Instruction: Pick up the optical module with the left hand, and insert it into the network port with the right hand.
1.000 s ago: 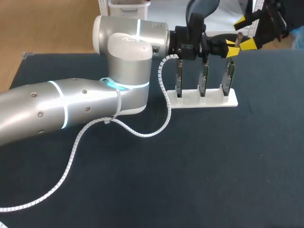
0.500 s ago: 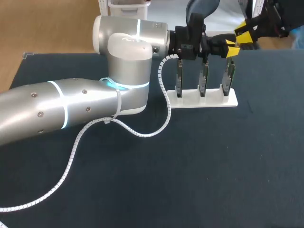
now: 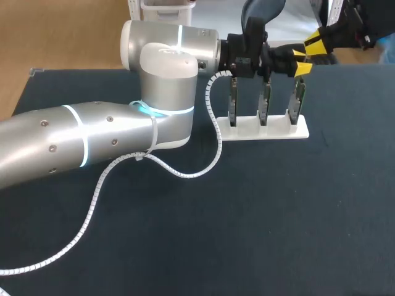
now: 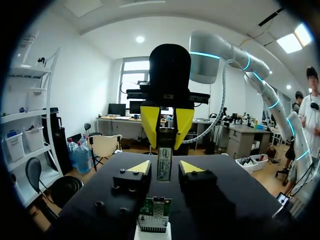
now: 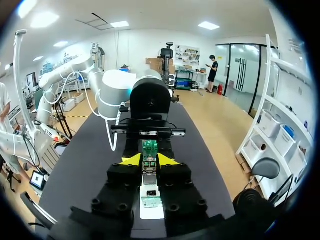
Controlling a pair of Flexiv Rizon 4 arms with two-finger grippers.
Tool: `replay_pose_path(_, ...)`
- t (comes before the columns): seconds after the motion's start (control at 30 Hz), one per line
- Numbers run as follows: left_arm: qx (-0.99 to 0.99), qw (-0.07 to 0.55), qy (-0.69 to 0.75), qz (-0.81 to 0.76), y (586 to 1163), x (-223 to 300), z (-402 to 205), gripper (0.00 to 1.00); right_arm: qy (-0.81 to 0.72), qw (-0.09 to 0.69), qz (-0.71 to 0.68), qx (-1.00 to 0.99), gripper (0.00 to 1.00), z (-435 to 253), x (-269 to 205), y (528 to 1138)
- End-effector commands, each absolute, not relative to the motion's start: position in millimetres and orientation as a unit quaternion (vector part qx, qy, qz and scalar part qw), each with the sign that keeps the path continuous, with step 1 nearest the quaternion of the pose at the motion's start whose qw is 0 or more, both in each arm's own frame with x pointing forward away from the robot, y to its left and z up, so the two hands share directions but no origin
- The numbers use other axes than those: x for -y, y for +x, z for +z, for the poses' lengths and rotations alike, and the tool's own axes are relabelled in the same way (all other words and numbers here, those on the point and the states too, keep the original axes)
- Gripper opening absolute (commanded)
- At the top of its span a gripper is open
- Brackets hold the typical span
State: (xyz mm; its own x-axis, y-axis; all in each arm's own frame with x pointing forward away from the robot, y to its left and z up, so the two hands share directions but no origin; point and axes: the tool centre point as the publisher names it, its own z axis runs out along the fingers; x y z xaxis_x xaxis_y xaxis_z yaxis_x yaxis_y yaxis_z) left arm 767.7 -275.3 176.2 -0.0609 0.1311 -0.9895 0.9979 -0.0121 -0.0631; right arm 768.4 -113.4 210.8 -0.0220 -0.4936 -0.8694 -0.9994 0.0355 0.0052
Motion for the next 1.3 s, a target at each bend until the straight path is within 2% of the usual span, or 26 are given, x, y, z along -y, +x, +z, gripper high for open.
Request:
replay_pose_path(0.03,-0.543,0.446,0.52,-0.485,767.4,274.7,176.5,1.0,-0.599,0.364,0.348,-0.623,0.0,210.5,113.6,765.9)
replay_pose_path(0.47,-0.548,0.427,0.562,-0.449,763.3,269.4,186.1,1.0,-0.6,0.364,0.348,-0.622,0.0,209.4,114.3,767.3)
replay_pose_path(0.9,-0.632,0.337,0.566,-0.409,765.8,250.4,154.6,1.0,-0.602,0.363,0.343,-0.623,0.0,208.7,114.4,770.6)
replay_pose_path(1.3,-0.625,0.327,0.601,-0.376,762.1,253.8,147.6,1.0,-0.601,0.363,0.341,-0.625,0.0,207.0,116.2,771.9)
